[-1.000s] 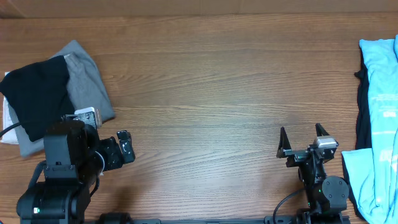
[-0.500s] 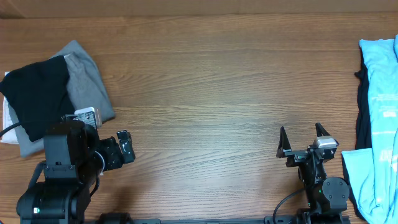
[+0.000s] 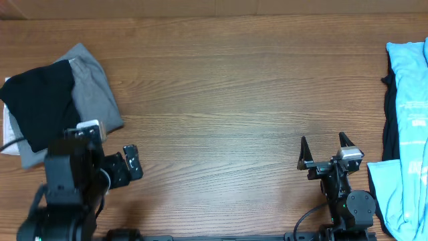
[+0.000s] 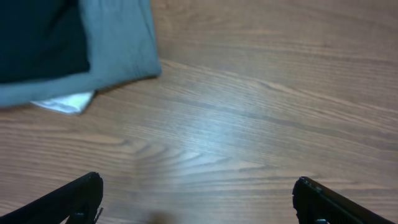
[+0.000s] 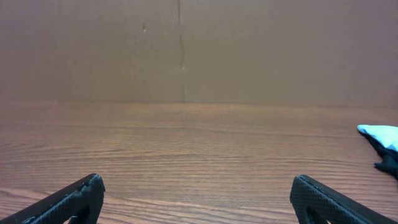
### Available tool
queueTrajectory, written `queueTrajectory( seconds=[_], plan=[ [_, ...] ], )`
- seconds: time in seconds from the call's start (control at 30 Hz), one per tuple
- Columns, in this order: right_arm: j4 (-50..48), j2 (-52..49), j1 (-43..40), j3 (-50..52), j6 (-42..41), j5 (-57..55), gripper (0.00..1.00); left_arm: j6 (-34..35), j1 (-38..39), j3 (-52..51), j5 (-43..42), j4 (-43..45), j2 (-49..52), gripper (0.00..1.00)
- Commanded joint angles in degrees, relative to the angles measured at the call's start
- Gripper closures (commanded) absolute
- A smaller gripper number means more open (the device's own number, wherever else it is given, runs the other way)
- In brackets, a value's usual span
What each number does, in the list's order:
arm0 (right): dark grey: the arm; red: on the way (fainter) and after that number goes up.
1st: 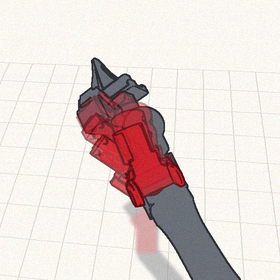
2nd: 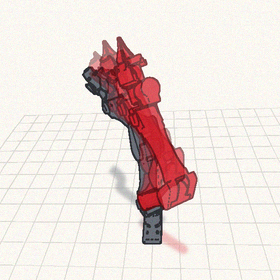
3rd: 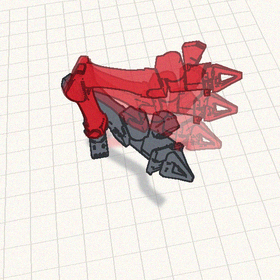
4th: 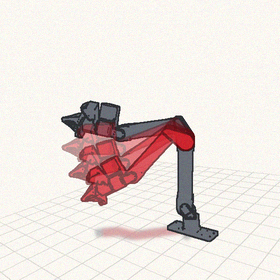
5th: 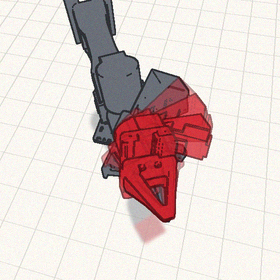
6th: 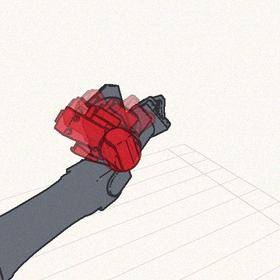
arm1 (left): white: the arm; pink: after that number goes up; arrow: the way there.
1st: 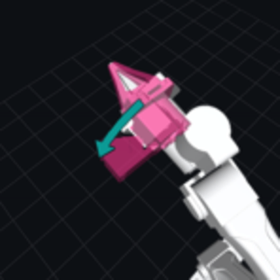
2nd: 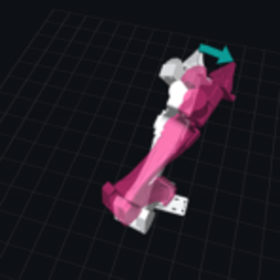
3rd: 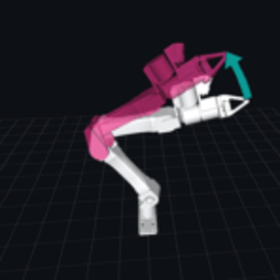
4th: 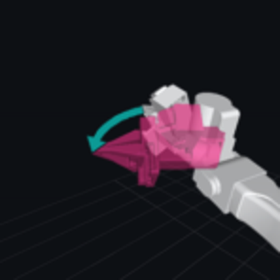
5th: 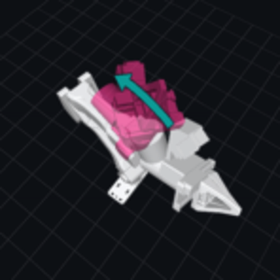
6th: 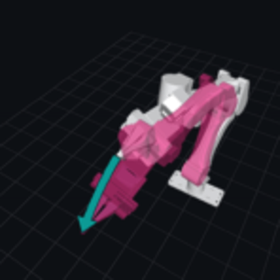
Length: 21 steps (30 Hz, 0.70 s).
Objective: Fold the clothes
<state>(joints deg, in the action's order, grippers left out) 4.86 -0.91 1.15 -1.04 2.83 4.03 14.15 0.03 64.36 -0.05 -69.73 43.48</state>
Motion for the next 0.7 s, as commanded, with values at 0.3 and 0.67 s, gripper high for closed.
queueTrajectory(
  seconds=[0.3,0.67],
  plan=[
    [-0.35,0.52,-0.26,0.52,0.22,-0.09,0.0,-2.86,0.42,-37.4,1.68,30.38,-31.61,0.0],
    [-0.35,0.52,-0.26,0.52,0.22,-0.09,0.0,-11.23,0.48,-59.74,0.0,65.85,-43.36,0.0]
  ],
)
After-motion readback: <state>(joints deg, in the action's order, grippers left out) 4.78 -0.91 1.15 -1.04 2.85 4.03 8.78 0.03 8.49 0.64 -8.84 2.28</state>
